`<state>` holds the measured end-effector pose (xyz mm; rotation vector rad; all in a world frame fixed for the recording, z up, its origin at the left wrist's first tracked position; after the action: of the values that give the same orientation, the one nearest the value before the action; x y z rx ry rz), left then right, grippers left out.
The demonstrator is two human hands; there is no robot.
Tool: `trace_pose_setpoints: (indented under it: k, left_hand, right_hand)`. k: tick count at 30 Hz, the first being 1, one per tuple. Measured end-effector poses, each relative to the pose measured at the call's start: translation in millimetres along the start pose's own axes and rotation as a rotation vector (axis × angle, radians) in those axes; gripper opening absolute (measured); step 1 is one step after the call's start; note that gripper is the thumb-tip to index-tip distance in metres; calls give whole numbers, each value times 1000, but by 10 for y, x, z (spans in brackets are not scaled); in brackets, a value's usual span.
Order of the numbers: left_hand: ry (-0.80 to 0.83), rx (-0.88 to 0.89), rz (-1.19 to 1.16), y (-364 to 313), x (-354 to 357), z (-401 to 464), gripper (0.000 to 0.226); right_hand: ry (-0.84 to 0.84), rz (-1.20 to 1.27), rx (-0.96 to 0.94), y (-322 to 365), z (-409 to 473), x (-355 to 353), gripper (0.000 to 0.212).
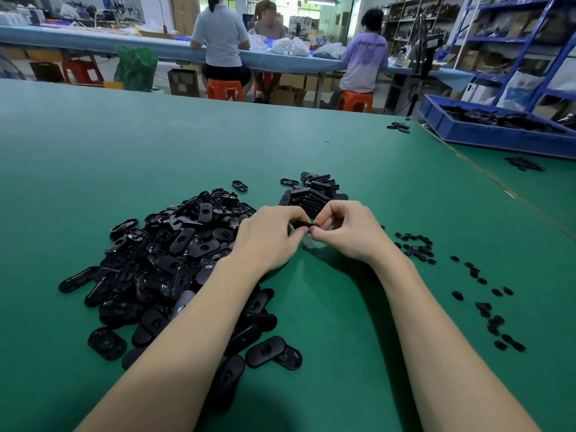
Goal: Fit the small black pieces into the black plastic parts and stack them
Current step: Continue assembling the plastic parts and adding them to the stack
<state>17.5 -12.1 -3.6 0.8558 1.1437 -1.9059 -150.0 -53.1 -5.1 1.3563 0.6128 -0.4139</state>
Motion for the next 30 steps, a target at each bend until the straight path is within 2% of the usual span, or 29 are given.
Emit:
trace_pose_setpoints:
  k: [4,9,12,16,18,25,30]
  left_hand:
    - [-90,-44,-128,23,1,12,13]
    - [-113,-76,-219,83,24,48,15]
    - [-146,-87,-270,90,33,59,19]
    - [9,-28,-92,78,79,27,20]
    - [33,19,1,61,84,8,17]
    - [34,34,8,41,79,9,15]
    - [31,40,6,33,84,9,11]
  right_hand:
    - [27,-20,-111,16,32,-100,25]
    - [-91,-142,-186,8,12,-53,25]
    - [-187,-81,-119,-3,34,-127,17]
    - [-345,-39,69,-15,165,-239,11]
    - [-342,-70,146,12,272,-234,12]
    - [-225,-174,246,140,553,-128,17]
    - [-269,-74,227,101,462,-117,15]
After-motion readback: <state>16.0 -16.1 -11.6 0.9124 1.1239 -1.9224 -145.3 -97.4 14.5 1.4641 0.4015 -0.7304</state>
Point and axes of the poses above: each hand's wrist, its own z-axis towards the middle knuckle, its own x-axis out of the palm, y = z × x, the point moved 2 cm from there along z, towards the middle knuckle, and after that the axes turned 10 degrees about x, right-handed, at the moved point
